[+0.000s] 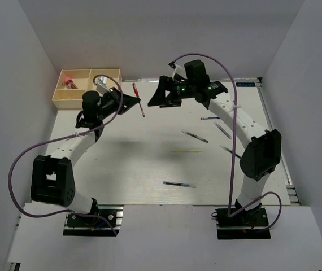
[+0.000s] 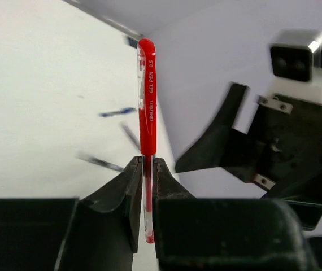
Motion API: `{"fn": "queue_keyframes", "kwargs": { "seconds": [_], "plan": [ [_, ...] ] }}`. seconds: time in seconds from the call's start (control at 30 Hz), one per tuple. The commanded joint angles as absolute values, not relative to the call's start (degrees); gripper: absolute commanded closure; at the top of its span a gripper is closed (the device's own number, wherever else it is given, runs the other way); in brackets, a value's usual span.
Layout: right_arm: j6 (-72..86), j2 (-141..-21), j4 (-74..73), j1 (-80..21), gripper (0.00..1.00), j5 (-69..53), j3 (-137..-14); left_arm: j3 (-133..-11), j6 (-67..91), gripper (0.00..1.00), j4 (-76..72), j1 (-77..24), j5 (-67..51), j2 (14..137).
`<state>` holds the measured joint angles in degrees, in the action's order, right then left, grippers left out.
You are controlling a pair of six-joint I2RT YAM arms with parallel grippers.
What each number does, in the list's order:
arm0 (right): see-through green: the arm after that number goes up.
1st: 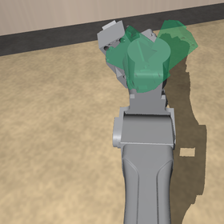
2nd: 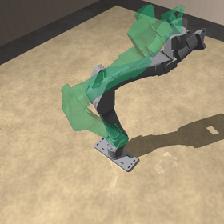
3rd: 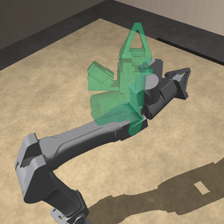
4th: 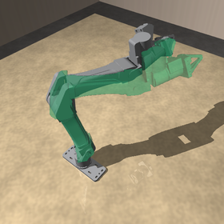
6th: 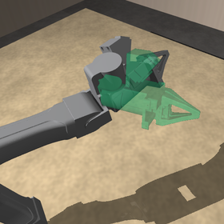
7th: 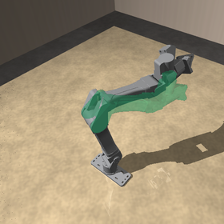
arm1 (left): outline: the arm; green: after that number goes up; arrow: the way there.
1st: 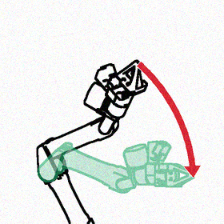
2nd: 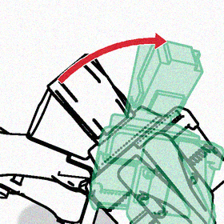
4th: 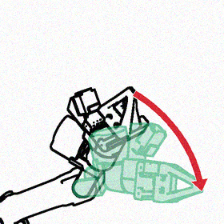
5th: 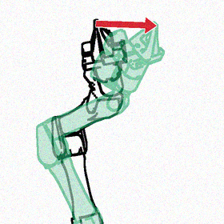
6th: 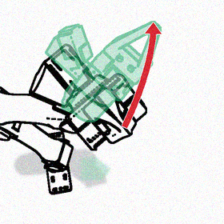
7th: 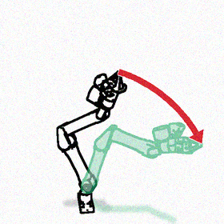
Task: Sort the stationery into containers
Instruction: Place the pen in the storage box.
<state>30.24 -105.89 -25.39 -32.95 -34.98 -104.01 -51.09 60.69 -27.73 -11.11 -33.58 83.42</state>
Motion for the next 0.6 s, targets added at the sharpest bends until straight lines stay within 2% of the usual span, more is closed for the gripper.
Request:
{"fn": "queue_keyframes", "kwargs": {
  "seconds": [0.0,0.17,0.2,0.23,0.27,0.33,0.4,0.57],
  "plan": [
    [25.1,-101.0,-26.5,-27.3,0.11,-33.8,-101.9,-61.1,43.3,1.00,-5.4,-7.6,-30.6,83.4],
    [12.3,-97.0,-29.4,-21.9,0.11,-32.3,-97.0,-89.5,17.3,1.00,22.4,-4.4,-11.5,95.1],
    [10.7,-95.7,-29.5,-21.2,0.12,-32.4,-94.8,-94.9,14.3,1.00,25.6,-3.3,-7.1,102.3],
    [7.7,-95.1,-29.6,-20.9,0.12,-32.0,-93.5,-107.3,9.1,1.00,28.9,-2.6,-5.6,106.4],
    [6.9,-94.4,-29.6,-20.0,0.14,-31.2,-92.3,-114.1,6.9,1.00,35.4,-2.0,-4.8,110.7],
    [5.6,-92.7,-29.8,-20.0,0.15,-29.0,-89.3,-130.2,1.6,1.00,39.3,-0.9,-3.8,122.2],
    [4.7,-91.8,-29.8,-19.1,0.16,-28.6,-87.8,-133.3,0.3,1.00,38.6,-0.3,-2.1,127.0],
    [4.1,-88.8,-27.7,-18.2,0.16,-27.7,-82.4,-130.3,-6.2,1.00,30.1,0.8,-3.4,130.9]
  ]
}}
